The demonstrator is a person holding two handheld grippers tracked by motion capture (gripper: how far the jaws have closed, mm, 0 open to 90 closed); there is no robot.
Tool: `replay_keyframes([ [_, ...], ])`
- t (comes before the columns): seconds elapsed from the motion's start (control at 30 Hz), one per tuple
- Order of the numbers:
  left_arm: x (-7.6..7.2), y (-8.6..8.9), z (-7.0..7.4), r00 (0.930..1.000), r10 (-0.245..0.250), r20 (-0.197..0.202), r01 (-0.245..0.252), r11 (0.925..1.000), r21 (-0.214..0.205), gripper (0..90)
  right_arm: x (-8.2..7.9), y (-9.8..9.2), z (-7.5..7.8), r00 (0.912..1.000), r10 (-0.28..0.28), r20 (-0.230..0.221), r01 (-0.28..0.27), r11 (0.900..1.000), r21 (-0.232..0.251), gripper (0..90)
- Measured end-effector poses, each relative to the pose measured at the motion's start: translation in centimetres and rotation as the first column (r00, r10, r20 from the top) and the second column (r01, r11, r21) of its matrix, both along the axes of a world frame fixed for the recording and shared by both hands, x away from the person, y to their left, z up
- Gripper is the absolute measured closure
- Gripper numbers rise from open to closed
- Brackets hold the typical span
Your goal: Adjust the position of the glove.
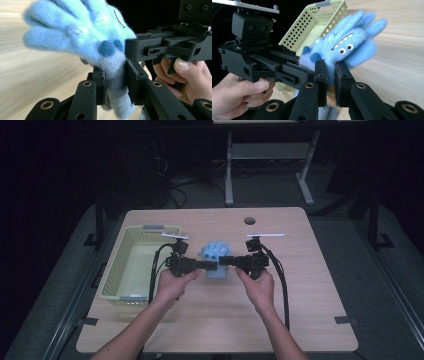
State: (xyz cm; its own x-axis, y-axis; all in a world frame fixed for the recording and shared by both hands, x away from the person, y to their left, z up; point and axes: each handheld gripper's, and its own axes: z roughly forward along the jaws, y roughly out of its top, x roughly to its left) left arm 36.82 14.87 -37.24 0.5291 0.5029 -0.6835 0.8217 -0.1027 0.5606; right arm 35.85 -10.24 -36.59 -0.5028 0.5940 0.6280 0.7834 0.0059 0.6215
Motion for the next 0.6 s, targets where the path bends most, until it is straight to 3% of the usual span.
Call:
replay_keyframes([
  [0.6, 0.1, 2.8, 1.5, 0.9995, 0.028, 0.017, -0.027, 0.9996, -0.007, 70.7, 1.0, 2.9, 1.8, 0.9991, 0.039, 0.015, -0.039, 0.9992, 0.001, 81.8],
])
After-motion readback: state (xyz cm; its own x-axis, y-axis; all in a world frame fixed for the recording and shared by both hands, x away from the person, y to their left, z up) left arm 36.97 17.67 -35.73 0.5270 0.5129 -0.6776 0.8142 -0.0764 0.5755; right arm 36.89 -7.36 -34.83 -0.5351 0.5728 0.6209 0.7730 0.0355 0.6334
